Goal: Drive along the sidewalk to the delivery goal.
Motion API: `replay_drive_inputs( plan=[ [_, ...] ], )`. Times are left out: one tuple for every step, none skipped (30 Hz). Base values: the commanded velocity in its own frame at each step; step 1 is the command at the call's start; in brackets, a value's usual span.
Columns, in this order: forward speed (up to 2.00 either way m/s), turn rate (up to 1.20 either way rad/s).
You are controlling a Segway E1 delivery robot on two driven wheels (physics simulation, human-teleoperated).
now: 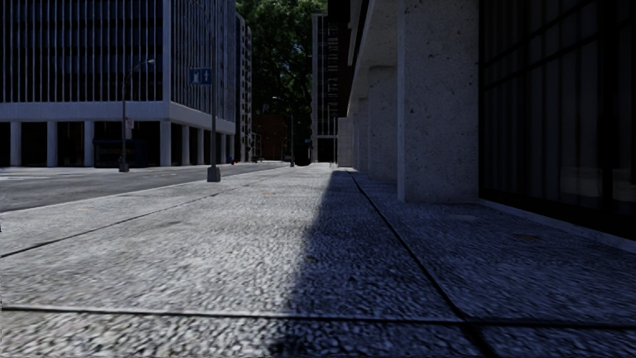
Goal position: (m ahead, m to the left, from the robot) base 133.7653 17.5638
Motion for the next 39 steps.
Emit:
replay_drive_inputs(
  plan=[
    [2.0, -0.28],
    [2.0, -0.28],
    [2.0, -0.28],
    [2.0, -0.28],
    [2.0, -0.28],
    [2.0, -0.28],
    [2.0, -0.28],
    [2.0, -0.28],
    [2.0, -0.24],
    [2.0, -0.11],
    [2.0, 0.0],
    [2.0, 0.0],
    [2.0, 0.0],
    [2.0, 0.0],
    [2.0, 0.0],
    [2.0, 0.0],
    [2.0, 0.0],
    [2.0, 0.0],
    [2.0, 0.0],
    [2.0, 0.0],
    [2.0, 0.0],
    [2.0, 0.0],
    [2.0, 0.0],
    [2.0, 0.0],
    [2.0, 0.0],
    [2.0, 0.0],
    [2.0, 0.0],
    [2.0, 0.0],
    [2.0, 0.0],
    [2.0, 0.0],
    [2.0, 0.0],
    [2.0, 0.0],
    [2.0, 0.0],
    [2.0, 0.0],
    [2.0, 0.0],
    [2.0, 0.0],
    [2.0, 0.0],
    [2.0, 0.0],
    [2.0, 0.0]
  ],
)
